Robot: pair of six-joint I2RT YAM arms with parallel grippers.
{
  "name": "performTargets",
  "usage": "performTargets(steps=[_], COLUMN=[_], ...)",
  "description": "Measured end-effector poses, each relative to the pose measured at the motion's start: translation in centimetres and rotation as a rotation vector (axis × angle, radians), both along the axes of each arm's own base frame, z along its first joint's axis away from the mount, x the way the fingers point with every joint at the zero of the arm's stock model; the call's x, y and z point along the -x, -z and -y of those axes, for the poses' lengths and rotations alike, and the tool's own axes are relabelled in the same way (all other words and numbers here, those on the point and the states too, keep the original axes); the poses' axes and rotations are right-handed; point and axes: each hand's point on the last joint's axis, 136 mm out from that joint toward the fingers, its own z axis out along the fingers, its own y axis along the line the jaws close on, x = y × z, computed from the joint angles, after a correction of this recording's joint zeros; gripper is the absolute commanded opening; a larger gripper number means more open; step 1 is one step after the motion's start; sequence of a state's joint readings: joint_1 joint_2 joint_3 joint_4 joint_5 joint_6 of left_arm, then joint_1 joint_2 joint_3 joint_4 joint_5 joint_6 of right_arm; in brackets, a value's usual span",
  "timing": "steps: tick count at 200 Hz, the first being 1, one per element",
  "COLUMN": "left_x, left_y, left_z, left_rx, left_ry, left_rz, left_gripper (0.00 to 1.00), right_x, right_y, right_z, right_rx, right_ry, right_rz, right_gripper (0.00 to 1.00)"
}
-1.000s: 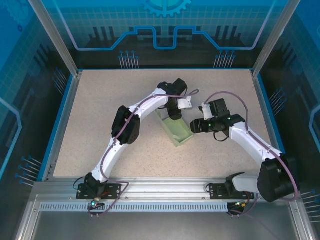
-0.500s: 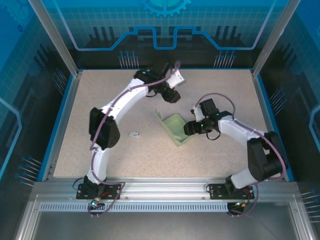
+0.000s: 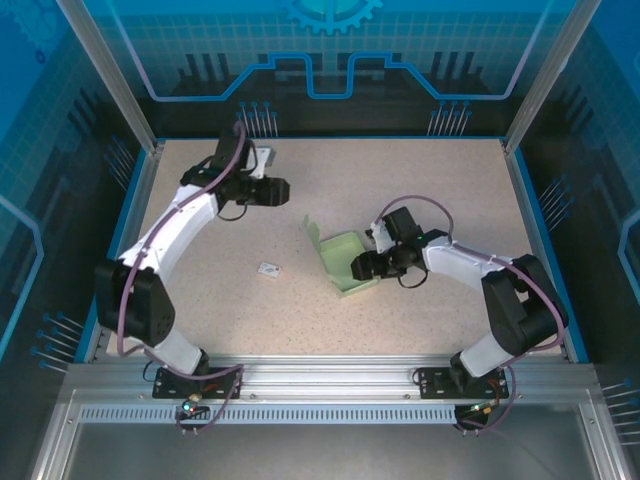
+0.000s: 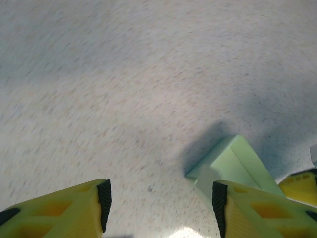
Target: Fold the paper box
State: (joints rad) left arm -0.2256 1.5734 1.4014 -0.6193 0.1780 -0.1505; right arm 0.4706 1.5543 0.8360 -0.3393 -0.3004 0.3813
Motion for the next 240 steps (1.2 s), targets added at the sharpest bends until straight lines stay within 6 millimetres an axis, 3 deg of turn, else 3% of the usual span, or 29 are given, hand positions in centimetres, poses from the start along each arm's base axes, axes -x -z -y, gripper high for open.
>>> performTargets(steps=[38,61,74,106,126,178,215,240], left_x=[1.5,1.8,2.0,2.5,3.0,3.7,3.9,4.1], left_y=[-1.3,-1.5,-1.0,0.5,1.3,1.5,1.4,1.7], left_z=[-3.3,-4.4,-4.7,-4.9,-5.3,-6.0,-5.8,-5.8], left_rx=[0.048,0.069,0.076,0.087,0.100,0.142,0.151,0.154], left_ry=[-0.143,-0.193,-0.213,-0.234,-0.256,-0.289,-0.283,-0.279], left_rz=[0.033,0.052,0.043,0.012,-0.004,-0.005,0.007,0.004], left_gripper=[0.63,0.64,0.65,0.66,0.66,0.66,0.67,0.67], right_x=[2.3,2.6,1.6,-3.6,-6.4,-8.8,-10.7,-10.9], right_y=[-0.3,-1.2,-1.9,-4.6,-5.5,-2.0,-1.6,-1.1], right_z=[-3.5,-3.9,-3.4,-1.4,-1.4,-2.5,-3.5,-4.4], right_rx=[-0.030,-0.031,-0.005,0.068,0.112,0.239,0.281,0.292], right_ry=[-0.048,-0.069,-0.069,-0.086,-0.149,-0.374,-0.429,-0.456], right_rz=[-0.013,0.015,0.048,0.233,0.328,0.380,0.391,0.384], right_gripper=[0.72,0.73,0.74,0.74,0.74,0.70,0.59,0.52])
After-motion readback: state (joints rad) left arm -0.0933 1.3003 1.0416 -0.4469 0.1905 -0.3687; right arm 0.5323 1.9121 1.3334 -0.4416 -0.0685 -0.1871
